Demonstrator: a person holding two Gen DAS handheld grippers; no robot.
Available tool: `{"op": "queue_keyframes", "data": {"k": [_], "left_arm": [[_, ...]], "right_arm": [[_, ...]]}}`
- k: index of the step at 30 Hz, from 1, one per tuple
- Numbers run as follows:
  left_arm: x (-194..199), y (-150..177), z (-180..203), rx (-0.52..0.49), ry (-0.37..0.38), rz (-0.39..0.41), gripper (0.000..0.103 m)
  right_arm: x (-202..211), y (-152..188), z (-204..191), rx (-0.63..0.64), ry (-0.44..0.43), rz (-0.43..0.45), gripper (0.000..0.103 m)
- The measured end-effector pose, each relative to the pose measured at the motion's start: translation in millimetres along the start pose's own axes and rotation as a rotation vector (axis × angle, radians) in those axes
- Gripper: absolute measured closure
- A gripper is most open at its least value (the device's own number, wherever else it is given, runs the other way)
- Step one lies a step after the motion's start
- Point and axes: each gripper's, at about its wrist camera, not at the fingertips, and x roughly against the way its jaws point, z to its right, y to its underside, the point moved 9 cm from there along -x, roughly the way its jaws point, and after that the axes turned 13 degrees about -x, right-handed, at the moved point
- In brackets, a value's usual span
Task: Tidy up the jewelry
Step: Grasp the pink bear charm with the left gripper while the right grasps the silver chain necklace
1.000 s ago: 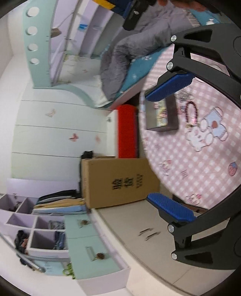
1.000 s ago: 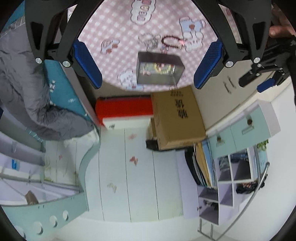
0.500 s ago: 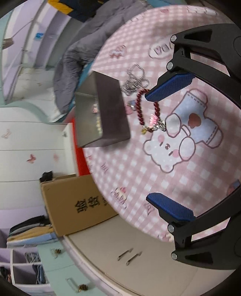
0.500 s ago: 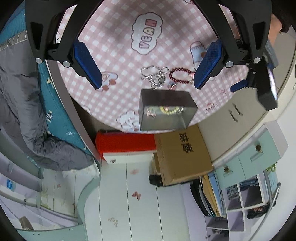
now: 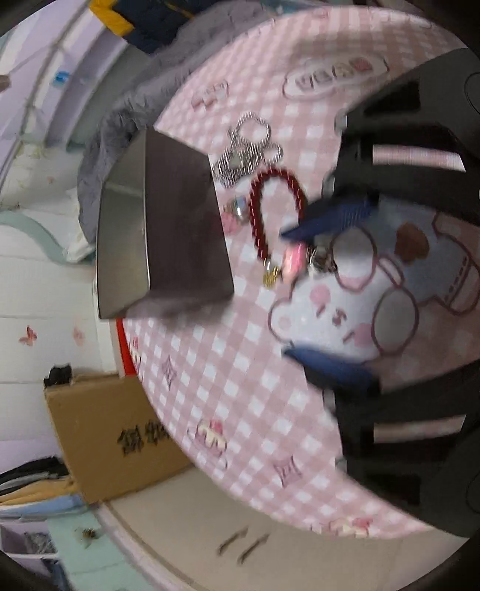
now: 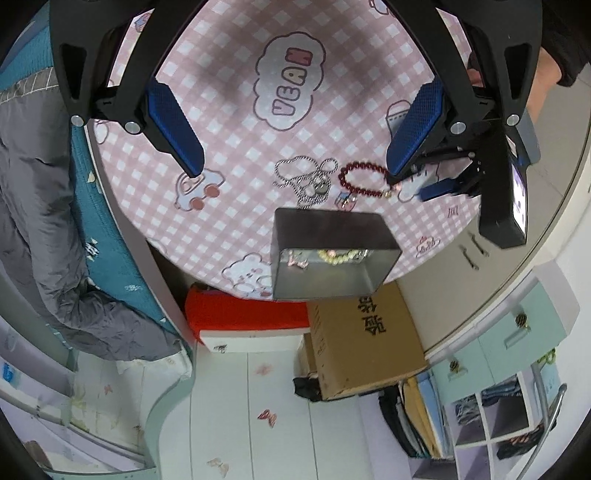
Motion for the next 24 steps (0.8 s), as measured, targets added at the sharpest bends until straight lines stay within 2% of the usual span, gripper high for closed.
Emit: {"op": "queue_keyframes", "data": {"k": [1,5,10,15,17,20,22,24], "left_arm": [[-1,0,0,-0.003,0.007,-0.002,0.072],[2,2,4,-0.001,0.036,0.0,0.085],[10,10,-5,0.042,0.032,0.006,0.087],[19,17,-19,0.077,0.018,0.013,0.087],[20,19,-22,0.084,0.011,0.012,0.087],[23,19,-23,0.09,0.011,0.015,0.087],[24,18,-23,0.09,0.013,0.018,0.088],[27,17,-23,0.087,0.014,0.024,0.089]], "right_arm": [[-4,3,-1,0.003,-0.002,-0.013,0.008],[-17,12,2,-0.003,0.0,-0.048,0.008],[-34,23,7,-0.026,-0.012,-0.086,0.008],[-52,25,-6,0.011,-0.045,-0.098,0.008],[-62,22,-8,0.02,-0.044,-0.095,0.012],[-87,14,-7,0.047,-0.007,-0.093,0.025],[-103,11,-6,0.052,0.006,-0.104,0.039],[-118,8,-6,0.061,0.016,-0.108,0.046]]}}
